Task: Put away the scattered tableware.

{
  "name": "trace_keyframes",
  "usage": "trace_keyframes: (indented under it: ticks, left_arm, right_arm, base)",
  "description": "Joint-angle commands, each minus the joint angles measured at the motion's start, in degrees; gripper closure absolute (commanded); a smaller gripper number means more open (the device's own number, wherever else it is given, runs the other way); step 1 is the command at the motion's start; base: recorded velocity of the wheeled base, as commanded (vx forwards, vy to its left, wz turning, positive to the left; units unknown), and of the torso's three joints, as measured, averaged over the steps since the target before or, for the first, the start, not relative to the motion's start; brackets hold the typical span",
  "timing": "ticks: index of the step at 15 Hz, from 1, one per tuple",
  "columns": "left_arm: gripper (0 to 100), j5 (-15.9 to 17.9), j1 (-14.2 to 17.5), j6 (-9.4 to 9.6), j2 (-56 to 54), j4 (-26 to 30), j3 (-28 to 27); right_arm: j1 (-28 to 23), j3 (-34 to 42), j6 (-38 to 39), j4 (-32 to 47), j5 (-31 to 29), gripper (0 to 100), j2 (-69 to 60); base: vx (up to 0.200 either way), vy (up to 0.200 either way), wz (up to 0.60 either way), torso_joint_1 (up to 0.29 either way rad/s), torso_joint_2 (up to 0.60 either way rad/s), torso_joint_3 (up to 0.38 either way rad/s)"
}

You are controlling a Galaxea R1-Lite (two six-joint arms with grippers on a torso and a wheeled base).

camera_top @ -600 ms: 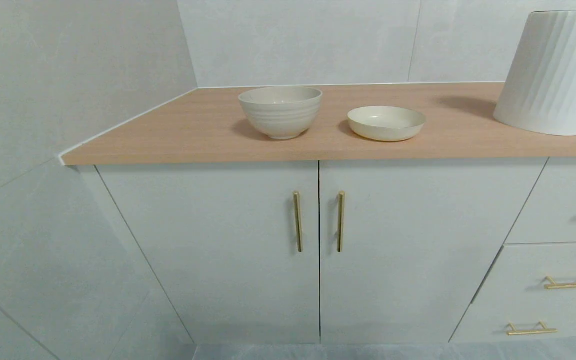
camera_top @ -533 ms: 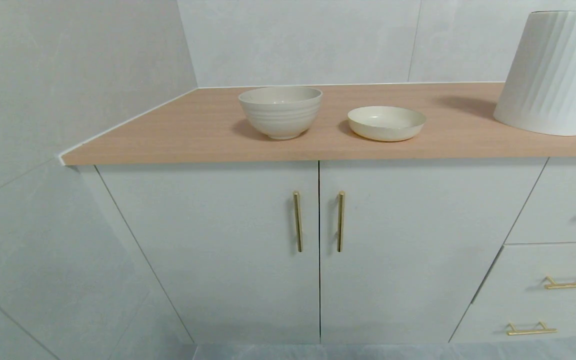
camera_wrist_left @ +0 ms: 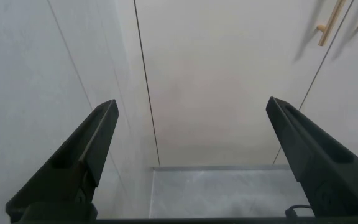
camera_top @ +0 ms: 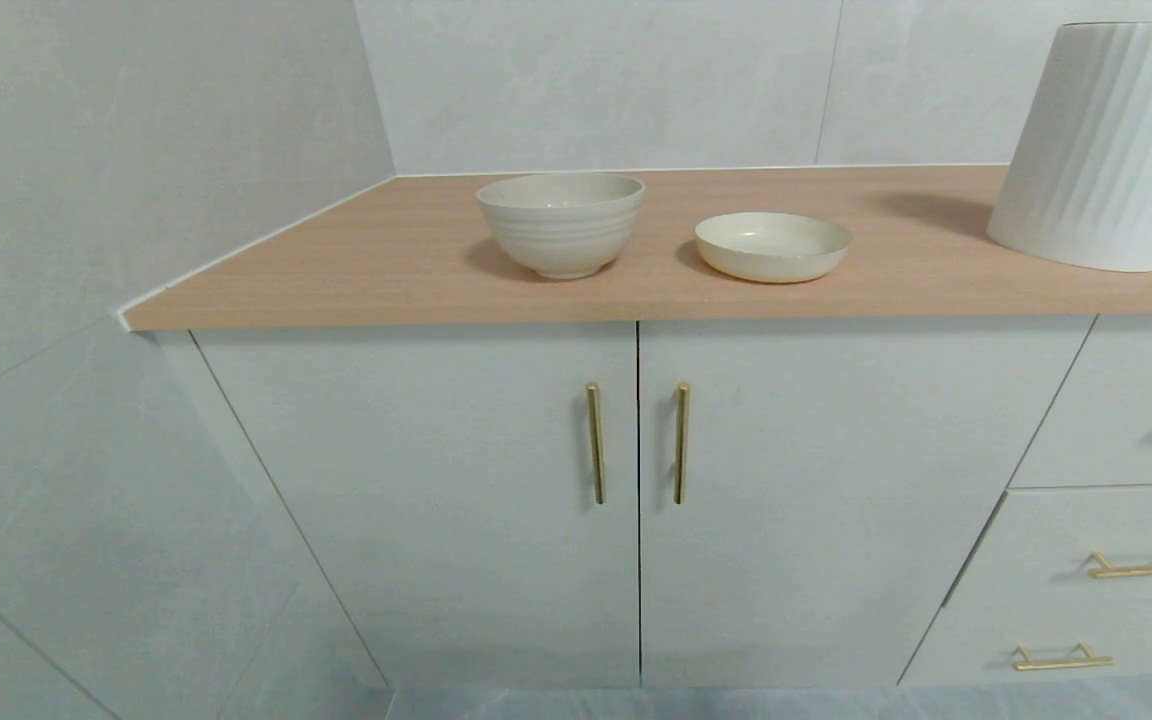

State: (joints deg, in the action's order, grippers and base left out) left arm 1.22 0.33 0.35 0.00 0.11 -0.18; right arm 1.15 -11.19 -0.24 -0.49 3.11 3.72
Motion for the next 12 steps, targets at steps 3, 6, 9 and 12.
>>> trace_keyframes:
  ticks: [3, 6, 9, 12]
  left_arm:
    - [0, 0.0, 0.0, 0.0, 0.0, 0.0, 0.0]
    - [0, 0.0, 0.0, 0.0, 0.0, 0.0, 0.0]
    - [0, 0.0, 0.0, 0.0, 0.0, 0.0, 0.0]
    - [0, 0.0, 0.0, 0.0, 0.0, 0.0, 0.0]
  right_arm:
    - [3.1, -18.3, -0.5, 1.7, 10.2, 0, 35.2]
    - [14.3, -29.0, 1.3, 0.8, 10.3, 0, 54.3]
    - [19.8, -32.6, 1.5, -4.7, 10.3, 0, 67.8]
    - [24.8, -38.4, 1.7, -17.5, 9.9, 0, 85.0]
  base:
    - [0.0, 0.0, 0.0, 0.0, 0.0, 0.0]
    - [0.0, 0.0, 0.0, 0.0, 0.0, 0.0]
    - [0.0, 0.0, 0.0, 0.0, 0.0, 0.0]
    - [0.0, 0.0, 0.0, 0.0, 0.0, 0.0]
